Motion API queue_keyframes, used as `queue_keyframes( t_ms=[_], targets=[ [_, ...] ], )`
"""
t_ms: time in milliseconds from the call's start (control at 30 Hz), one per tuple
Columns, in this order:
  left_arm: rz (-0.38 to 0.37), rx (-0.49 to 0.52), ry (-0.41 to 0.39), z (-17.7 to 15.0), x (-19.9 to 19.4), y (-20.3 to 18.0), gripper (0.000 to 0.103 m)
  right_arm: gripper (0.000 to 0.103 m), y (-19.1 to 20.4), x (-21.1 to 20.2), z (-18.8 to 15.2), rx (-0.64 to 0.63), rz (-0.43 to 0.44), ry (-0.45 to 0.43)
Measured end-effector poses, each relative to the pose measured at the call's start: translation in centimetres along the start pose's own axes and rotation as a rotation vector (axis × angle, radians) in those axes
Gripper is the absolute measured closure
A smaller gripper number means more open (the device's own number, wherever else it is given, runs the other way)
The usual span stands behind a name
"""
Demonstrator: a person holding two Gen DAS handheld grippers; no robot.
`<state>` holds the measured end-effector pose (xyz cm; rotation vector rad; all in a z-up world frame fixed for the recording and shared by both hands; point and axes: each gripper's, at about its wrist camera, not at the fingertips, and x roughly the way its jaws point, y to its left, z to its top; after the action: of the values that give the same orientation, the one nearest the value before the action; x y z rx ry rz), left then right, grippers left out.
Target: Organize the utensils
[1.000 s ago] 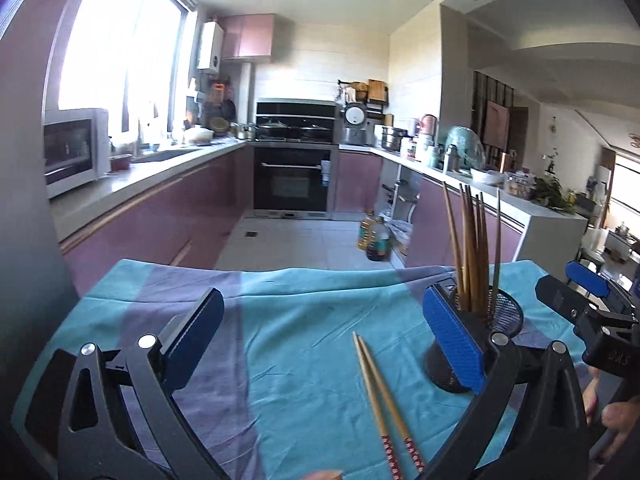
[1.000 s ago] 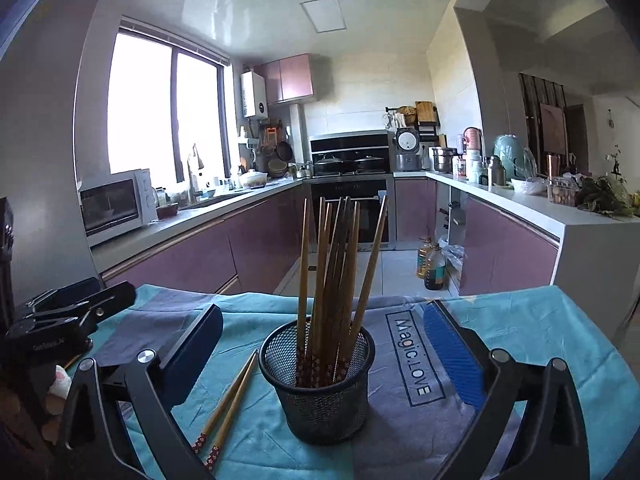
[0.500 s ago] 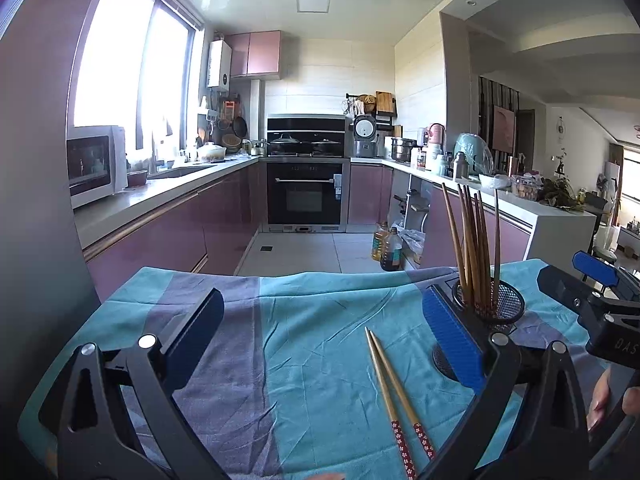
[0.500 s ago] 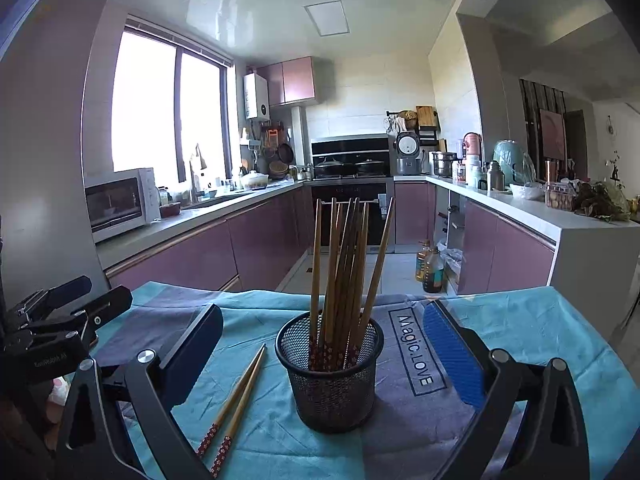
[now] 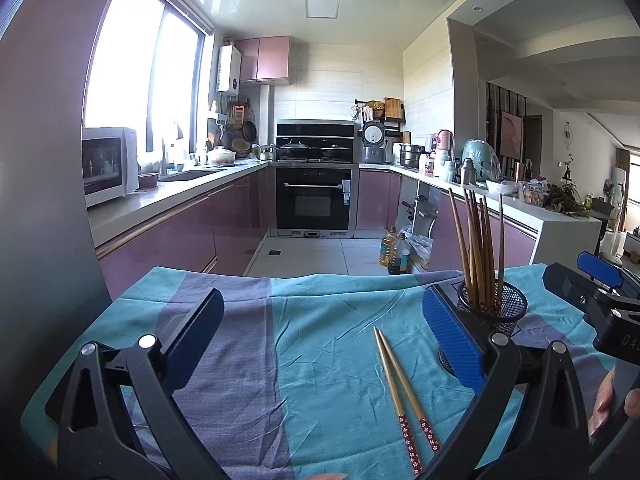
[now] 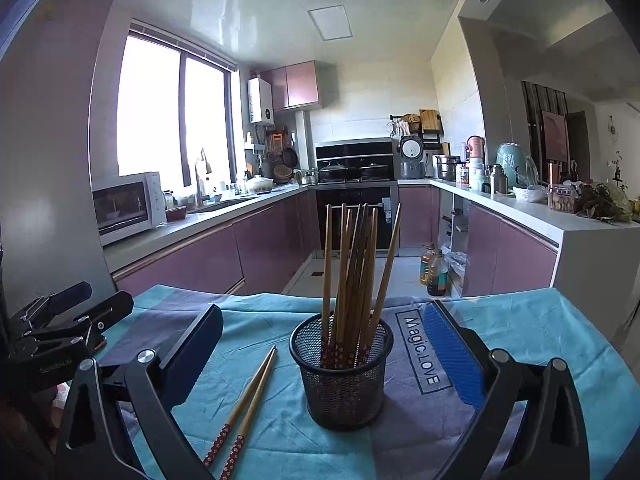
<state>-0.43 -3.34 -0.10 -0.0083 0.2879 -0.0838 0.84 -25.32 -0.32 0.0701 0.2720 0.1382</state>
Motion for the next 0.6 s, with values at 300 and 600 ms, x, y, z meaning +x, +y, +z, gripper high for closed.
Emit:
queue_keyframes(
  t_ms=[300,600],
  targets=[
    [0.005,-0.009,-0.003,0.01,-0.42,0.19,0.005,0.006,0.36,-0.28,-0.01,-0.002,0.010,0.005],
    [0.016,-0.008,-0.019,0.02,-0.86,0.16,0.005,0.006,0.55,-0.70,0.02,-0.012,0.016,-0.004]
  ],
)
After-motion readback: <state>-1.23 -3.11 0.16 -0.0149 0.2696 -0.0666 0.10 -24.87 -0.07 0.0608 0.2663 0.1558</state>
